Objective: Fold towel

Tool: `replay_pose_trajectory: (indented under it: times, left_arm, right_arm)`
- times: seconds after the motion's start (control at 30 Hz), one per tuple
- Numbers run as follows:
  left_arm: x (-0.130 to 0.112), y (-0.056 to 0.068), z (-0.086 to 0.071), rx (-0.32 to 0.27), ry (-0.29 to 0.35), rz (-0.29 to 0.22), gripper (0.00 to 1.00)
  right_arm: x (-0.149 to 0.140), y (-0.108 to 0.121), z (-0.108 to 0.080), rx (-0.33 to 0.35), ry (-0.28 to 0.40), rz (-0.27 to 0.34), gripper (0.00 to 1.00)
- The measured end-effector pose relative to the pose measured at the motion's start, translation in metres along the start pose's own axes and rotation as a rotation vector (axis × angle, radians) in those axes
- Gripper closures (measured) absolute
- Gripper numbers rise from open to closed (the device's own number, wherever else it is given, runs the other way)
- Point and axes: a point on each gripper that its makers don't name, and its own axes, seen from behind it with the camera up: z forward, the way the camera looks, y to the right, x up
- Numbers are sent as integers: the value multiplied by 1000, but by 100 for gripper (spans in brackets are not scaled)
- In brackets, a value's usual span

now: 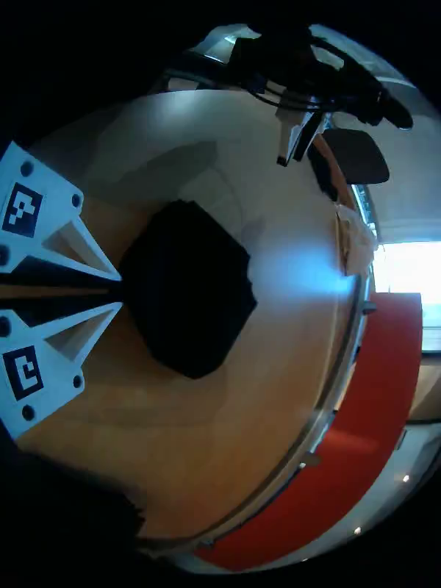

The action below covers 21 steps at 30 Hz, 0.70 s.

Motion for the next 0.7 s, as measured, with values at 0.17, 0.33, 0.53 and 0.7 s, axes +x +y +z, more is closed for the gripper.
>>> replay_pose_trajectory:
  times: [0.17, 0.33, 0.53, 0.7]
  left_arm:
    - [4, 0, -1, -1, 12, 0, 6]
    - [10, 1, -3, -2, 26, 1, 6]
    - [13, 2, -7, -3, 40, 0, 6]
    - [17, 1, -9, -4, 52, -1, 6]
  right_arm:
    - [35, 7, -12, -15, 56, -29, 95]
    - [71, 14, -23, -34, 110, -61, 95]
    - [115, 22, -40, -51, 187, -72, 95]
    - [143, 35, -58, -73, 241, -67, 95]
